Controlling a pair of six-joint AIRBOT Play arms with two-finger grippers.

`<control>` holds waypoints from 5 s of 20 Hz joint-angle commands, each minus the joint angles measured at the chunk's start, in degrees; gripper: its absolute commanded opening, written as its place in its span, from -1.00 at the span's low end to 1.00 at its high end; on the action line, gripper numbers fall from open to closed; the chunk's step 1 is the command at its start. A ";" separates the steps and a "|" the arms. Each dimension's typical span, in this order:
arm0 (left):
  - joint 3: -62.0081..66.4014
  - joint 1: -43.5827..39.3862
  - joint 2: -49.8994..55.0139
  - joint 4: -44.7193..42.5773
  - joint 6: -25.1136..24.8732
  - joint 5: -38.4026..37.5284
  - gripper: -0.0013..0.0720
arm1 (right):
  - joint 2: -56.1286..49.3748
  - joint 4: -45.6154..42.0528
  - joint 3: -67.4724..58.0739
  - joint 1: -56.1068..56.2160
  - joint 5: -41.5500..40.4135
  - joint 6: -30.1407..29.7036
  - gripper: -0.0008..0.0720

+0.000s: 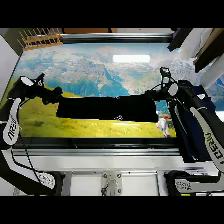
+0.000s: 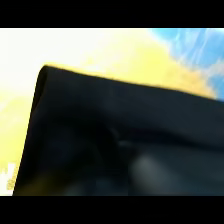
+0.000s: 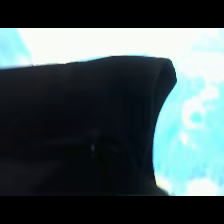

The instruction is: Fold the clothes and pants, and hang the long-sleeved shirts on hangers.

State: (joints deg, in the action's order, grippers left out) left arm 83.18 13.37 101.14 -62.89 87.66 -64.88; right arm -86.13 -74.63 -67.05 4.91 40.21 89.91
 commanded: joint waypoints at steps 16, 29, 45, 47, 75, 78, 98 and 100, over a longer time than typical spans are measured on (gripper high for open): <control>-10.86 -5.84 -19.43 -0.04 0.33 2.12 -0.95 | -6.69 29.40 5.70 -22.60 22.14 -22.18 0.82; -13.29 -19.96 -20.83 -0.02 0.42 9.40 -0.95 | -14.56 44.06 5.03 -11.26 17.03 -25.07 -0.68; 15.06 -39.98 9.88 0.24 0.90 7.41 -0.95 | -5.07 5.55 -35.65 -9.99 48.57 0.42 -0.93; 20.09 -42.25 14.60 2.95 0.85 6.19 -0.95 | -5.09 4.72 -40.02 -7.23 50.10 0.76 -0.93; 33.33 -17.07 5.86 6.93 2.89 -8.28 -0.95 | -16.31 10.84 -46.71 22.32 31.91 -0.81 -0.93; 32.79 -11.96 2.36 6.95 2.71 -10.05 -0.95 | -22.08 10.86 -46.71 28.76 22.86 -0.81 -0.90; -12.17 -10.54 -23.52 6.99 -6.45 0.87 -0.95 | -18.86 13.84 -27.69 2.62 31.01 -9.73 0.99; -15.21 -12.24 -24.50 7.06 -6.43 2.69 -0.95 | -19.85 21.24 -22.84 -0.98 28.96 -9.81 0.99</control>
State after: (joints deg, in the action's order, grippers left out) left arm 73.69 3.60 78.85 -55.92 82.13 -64.93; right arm -105.41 -60.84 -96.47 10.46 69.08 78.78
